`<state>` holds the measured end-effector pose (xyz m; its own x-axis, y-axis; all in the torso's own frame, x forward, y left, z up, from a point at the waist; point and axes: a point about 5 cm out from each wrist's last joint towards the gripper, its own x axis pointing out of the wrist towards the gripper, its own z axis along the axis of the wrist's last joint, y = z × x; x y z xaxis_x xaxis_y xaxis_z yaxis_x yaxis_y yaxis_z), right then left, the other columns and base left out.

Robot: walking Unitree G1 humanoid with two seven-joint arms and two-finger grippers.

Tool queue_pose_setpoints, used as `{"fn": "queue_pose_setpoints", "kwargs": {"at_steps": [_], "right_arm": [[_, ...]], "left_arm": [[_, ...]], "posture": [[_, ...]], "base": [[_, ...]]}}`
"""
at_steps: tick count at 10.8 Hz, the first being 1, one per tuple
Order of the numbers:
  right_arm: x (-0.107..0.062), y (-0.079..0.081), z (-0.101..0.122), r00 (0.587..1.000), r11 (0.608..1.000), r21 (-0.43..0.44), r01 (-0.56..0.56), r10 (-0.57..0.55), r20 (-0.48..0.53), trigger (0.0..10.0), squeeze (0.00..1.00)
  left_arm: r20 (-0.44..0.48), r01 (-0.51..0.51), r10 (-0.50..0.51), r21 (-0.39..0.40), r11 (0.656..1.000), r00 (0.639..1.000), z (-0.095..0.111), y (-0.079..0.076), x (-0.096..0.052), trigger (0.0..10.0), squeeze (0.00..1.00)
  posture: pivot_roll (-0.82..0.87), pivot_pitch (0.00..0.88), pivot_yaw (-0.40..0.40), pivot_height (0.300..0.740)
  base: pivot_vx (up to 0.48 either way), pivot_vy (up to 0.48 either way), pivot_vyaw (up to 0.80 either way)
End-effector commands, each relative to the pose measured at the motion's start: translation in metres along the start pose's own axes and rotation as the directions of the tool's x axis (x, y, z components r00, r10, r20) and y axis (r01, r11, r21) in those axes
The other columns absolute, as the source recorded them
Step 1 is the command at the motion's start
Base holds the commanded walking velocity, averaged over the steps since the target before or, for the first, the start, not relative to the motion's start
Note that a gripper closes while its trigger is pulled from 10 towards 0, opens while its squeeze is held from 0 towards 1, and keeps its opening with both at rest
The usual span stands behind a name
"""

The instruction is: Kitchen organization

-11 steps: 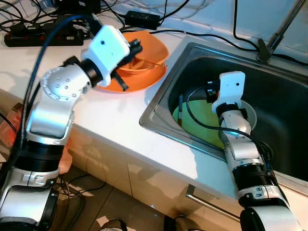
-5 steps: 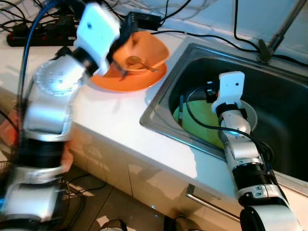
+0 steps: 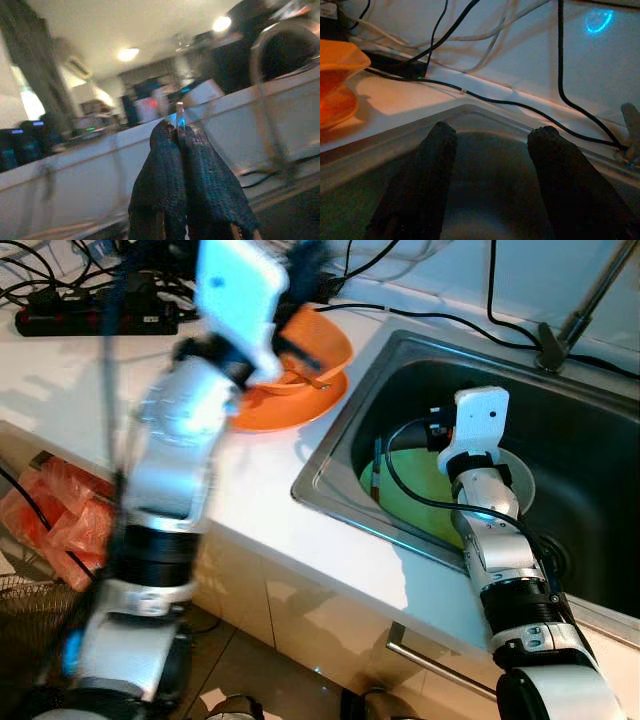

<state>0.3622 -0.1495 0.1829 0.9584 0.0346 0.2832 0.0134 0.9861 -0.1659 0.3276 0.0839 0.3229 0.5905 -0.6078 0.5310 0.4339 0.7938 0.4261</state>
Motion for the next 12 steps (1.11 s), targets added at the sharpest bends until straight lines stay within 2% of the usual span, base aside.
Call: {"fn": "queue_pose_setpoints", "kwargs": {"at_steps": [1,3,4,6,7,8,9,12], "right_arm": [[-0.008,0.004,-0.012,0.999,1.0,0.02,-0.003,0.003,-0.035,10.0,0.0],[-0.009,0.003,-0.009,1.0,0.999,0.032,-0.003,0.003,-0.002,10.0,0.0],[-0.01,0.002,-0.007,1.0,0.999,0.032,0.002,-0.003,0.017,10.0,0.0],[-0.013,0.001,-0.005,0.999,1.0,-0.022,-0.004,0.005,0.046,10.0,0.0],[-0.016,0.0,-0.004,0.997,0.997,-0.075,-0.007,0.012,0.072,10.0,0.0],[-0.017,0.0,-0.004,0.997,0.995,-0.095,-0.011,0.018,0.079,10.0,0.0],[-0.022,0.0,-0.006,0.996,0.991,-0.132,-0.015,0.027,0.088,10.0,0.0],[-0.03,0.001,-0.008,0.992,0.978,-0.206,-0.041,0.065,0.111,10.0,0.0]], "left_arm": [[0.03,0.077,-0.076,-0.032,0.997,0.997,0.003,-0.018,0.007,10.0,0.0],[0.053,0.118,-0.112,-0.135,0.984,0.992,-0.001,-0.037,0.011,10.0,0.0],[0.052,0.128,-0.121,-0.181,0.975,0.991,-0.003,-0.041,0.011,10.0,0.0],[0.04,0.115,-0.108,-0.281,0.953,0.993,-0.01,-0.044,0.009,10.0,0.0],[0.012,0.106,-0.109,-0.357,0.928,0.994,-0.019,-0.048,0.006,10.0,0.0],[0.004,0.107,-0.114,-0.372,0.922,0.994,-0.021,-0.049,0.006,10.0,0.0],[-0.002,0.097,-0.108,-0.421,0.902,0.994,-0.023,-0.047,0.004,10.0,0.0],[-0.001,0.091,-0.103,-0.443,0.892,0.995,-0.023,-0.04,0.0,10.0,0.0]], "posture": [[0.07,0.134,-0.033,0.74],[0.07,0.135,-0.032,0.74],[0.07,0.136,-0.029,0.74],[0.06,0.137,-0.025,0.74],[0.06,0.138,-0.024,0.74],[0.06,0.138,-0.024,0.74],[0.06,0.138,-0.024,0.74],[0.06,0.137,-0.016,0.74]], "base": [[0.0,0.0,0.0],[0.0,0.0,0.0],[0.0,0.0,0.0],[0.0,0.0,0.0],[0.0,0.0,0.0],[0.0,0.0,0.0],[0.0,0.0,0.0],[0.0,0.0,0.0]]}}
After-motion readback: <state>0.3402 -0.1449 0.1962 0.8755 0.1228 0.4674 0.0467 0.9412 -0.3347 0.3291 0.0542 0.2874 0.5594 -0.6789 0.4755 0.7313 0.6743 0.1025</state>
